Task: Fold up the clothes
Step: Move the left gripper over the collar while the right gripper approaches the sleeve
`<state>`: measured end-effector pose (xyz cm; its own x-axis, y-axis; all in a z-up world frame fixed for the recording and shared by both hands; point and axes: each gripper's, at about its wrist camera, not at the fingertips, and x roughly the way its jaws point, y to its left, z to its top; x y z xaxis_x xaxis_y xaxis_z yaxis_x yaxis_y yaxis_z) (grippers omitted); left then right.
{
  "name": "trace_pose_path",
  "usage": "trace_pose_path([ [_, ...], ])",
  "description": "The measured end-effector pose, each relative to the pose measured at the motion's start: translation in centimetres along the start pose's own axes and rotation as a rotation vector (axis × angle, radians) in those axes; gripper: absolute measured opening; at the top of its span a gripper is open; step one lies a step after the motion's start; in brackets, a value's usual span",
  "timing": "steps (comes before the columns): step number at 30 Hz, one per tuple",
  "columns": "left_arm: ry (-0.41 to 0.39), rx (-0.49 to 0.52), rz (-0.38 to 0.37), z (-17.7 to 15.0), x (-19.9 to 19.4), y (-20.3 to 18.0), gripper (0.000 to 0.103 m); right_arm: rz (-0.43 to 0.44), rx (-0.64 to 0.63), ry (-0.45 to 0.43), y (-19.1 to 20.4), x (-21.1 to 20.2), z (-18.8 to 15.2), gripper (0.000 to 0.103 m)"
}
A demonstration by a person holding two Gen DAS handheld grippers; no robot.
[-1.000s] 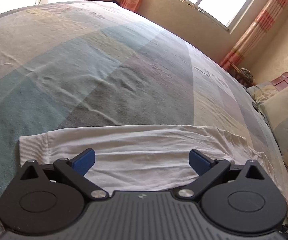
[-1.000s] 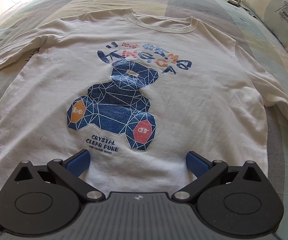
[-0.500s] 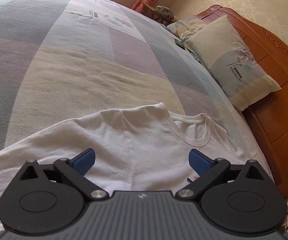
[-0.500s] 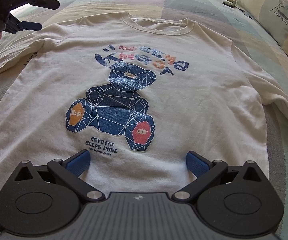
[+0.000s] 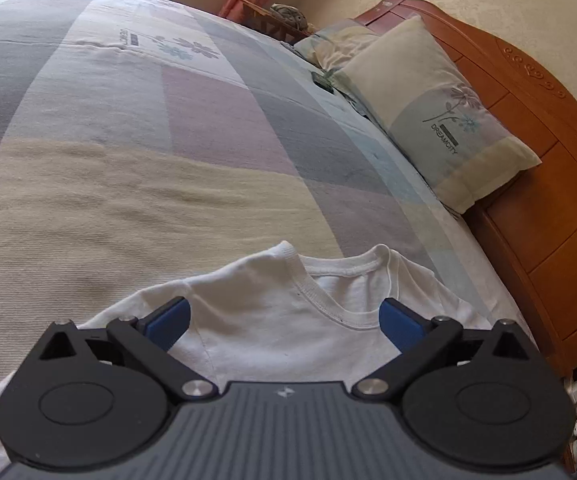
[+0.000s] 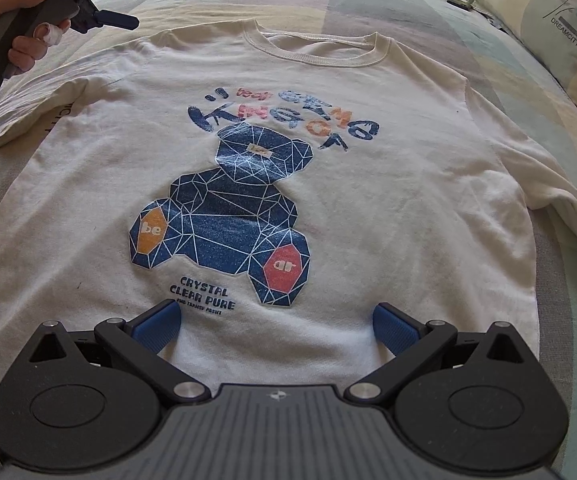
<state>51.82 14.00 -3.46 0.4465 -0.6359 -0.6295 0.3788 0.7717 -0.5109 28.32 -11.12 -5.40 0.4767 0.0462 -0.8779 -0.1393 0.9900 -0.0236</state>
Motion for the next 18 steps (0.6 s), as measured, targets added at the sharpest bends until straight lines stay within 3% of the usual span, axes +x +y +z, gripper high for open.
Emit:
trace_pose_path([
  [4,0.068,-0.001,0.025,-0.2,3.6,0.5,0.100,0.000,-0.001,0.004,0.0,0.0,0.1,0.103],
  [6,0.023,0.004,0.038,0.3,4.0,0.8,0.100,0.000,0.000,0.001,0.0,0.0,0.1,0.103],
  [8,-0.012,0.012,0.124,1.5,4.6,1.0,0.100,-0.001,0.001,-0.001,0.0,0.0,0.0,0.103],
  [12,0.006,0.030,0.155,3.1,4.6,-0.2,0.100,-0.001,0.001,-0.001,0.1,0.0,0.1,0.103],
  [18,-0.001,0.093,0.189,2.7,3.5,-2.4,0.101,0.000,0.001,0.005,0.0,0.1,0.2,0.103],
])
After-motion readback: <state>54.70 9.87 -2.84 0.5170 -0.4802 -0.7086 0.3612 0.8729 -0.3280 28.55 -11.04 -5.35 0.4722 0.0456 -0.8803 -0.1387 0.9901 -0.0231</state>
